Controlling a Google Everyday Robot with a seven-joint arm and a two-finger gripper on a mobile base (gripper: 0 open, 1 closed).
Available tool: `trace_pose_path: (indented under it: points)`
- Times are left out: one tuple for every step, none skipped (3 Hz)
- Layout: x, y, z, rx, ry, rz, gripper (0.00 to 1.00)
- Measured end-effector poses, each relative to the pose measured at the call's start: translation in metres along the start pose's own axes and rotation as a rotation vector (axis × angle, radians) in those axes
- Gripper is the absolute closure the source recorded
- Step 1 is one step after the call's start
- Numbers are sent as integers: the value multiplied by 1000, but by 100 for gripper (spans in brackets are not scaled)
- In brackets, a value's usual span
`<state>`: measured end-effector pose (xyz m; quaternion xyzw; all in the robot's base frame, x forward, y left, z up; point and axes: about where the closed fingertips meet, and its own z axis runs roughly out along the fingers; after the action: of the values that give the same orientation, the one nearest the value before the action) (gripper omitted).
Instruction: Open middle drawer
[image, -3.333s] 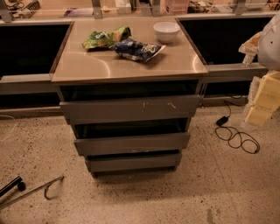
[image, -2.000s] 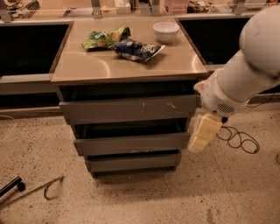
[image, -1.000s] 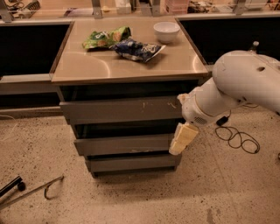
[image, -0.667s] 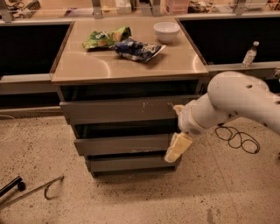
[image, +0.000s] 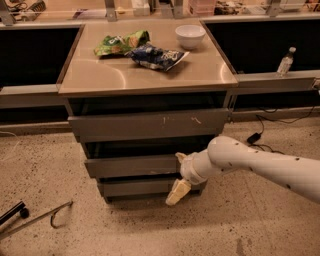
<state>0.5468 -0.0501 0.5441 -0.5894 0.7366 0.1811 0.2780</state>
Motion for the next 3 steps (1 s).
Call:
trace_pose_path:
  points:
    - [0, 0, 0, 0, 0, 0, 0]
    - [-8, -11, 13, 31, -17, -44, 0]
    - [-22, -33, 25, 83, -68, -90, 0]
